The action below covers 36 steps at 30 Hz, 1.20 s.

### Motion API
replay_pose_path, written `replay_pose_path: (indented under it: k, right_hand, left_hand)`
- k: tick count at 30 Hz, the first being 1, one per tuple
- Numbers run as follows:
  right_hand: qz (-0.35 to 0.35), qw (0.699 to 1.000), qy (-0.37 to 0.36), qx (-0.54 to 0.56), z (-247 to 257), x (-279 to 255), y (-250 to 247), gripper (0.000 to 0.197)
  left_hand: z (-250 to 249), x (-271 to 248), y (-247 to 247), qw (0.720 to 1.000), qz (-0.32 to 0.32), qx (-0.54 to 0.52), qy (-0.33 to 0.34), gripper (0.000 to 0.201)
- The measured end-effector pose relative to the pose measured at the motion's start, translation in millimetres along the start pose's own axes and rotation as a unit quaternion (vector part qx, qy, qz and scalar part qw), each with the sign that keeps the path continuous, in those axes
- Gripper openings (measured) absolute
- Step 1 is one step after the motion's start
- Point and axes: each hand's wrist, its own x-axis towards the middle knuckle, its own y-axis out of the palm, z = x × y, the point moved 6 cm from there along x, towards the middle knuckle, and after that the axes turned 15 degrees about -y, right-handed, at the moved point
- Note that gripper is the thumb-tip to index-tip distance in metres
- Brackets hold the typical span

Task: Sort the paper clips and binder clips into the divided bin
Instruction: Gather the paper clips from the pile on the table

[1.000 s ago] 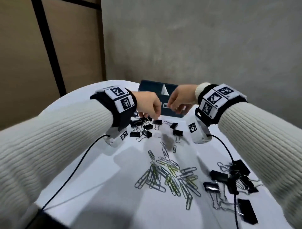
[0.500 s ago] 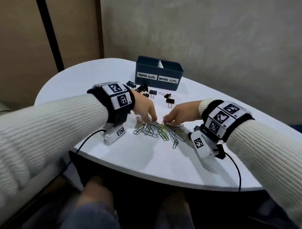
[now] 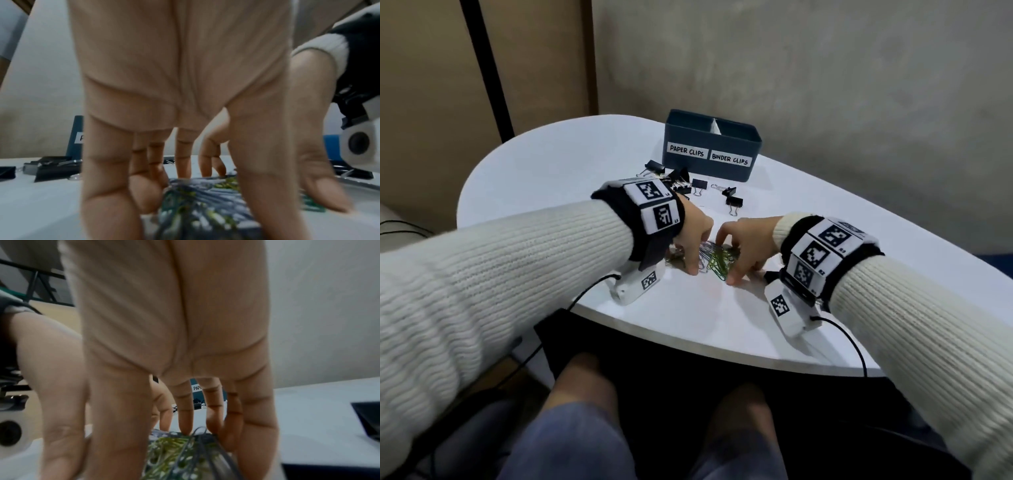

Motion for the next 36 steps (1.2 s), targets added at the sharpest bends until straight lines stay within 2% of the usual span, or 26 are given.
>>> replay_pose_path:
  k: [3, 5, 11, 14, 18, 20, 21, 23, 28, 29, 31, 36]
  right_hand:
    - [-0.029, 0.999, -0.028, 0.022, 6, 8, -2, 0.046]
    - [-0.040, 0.998, -0.041, 0.033, 9, 12, -2, 0.035]
    - [-0.073, 0.996, -0.054, -0.003, 3, 19, -9, 0.034]
    - [-0.091, 0.989, -0.058, 0.104, -8, 24, -8, 0.023]
    - [-0.110, 0.978, -0.045, 0.170, -21, 30, -14, 0.017]
    - [-0.111, 0.974, -0.041, 0.196, -27, 32, -16, 0.018]
    - [-0.111, 0.971, -0.043, 0.209, -29, 34, -18, 0.015]
    - [-0.116, 0.963, -0.053, 0.236, -32, 38, -26, 0.005]
    - [-0.168, 0.955, -0.058, 0.238, -39, 49, -73, 0.006]
    - [-0.179, 0.954, -0.057, 0.231, -41, 52, -86, 0.012]
    - [-0.208, 0.955, -0.060, 0.205, -43, 60, -119, 0.022]
    - [-0.295, 0.949, -0.053, 0.098, -38, 84, -201, 0.024]
  left_hand:
    - [-5, 7, 8, 0.998, 0.045, -0.040, 0.021, 0.047]
    - [-5, 12, 10, 0.998, 0.043, -0.042, 0.021, 0.039]
    - [-3, 13, 2, 0.999, 0.000, -0.030, 0.026, 0.032]
    - [-1, 13, -3, 0.999, -0.012, -0.031, 0.039, 0.028]
    - [5, 18, -15, 0.997, -0.060, -0.036, 0.044, 0.012]
    - [10, 23, -19, 0.996, -0.060, -0.049, 0.045, 0.003]
    - [12, 26, -21, 0.996, -0.057, -0.057, 0.048, 0.003]
    - [17, 32, -28, 0.994, -0.047, -0.083, 0.053, 0.017]
    - [29, 42, -72, 0.984, -0.100, -0.131, 0.071, 0.029]
    - [33, 44, -84, 0.981, -0.114, -0.135, 0.073, 0.030]
    - [41, 49, -114, 0.975, -0.145, -0.151, 0.078, 0.028]
    - [66, 64, -189, 0.954, -0.254, -0.153, 0.050, 0.020]
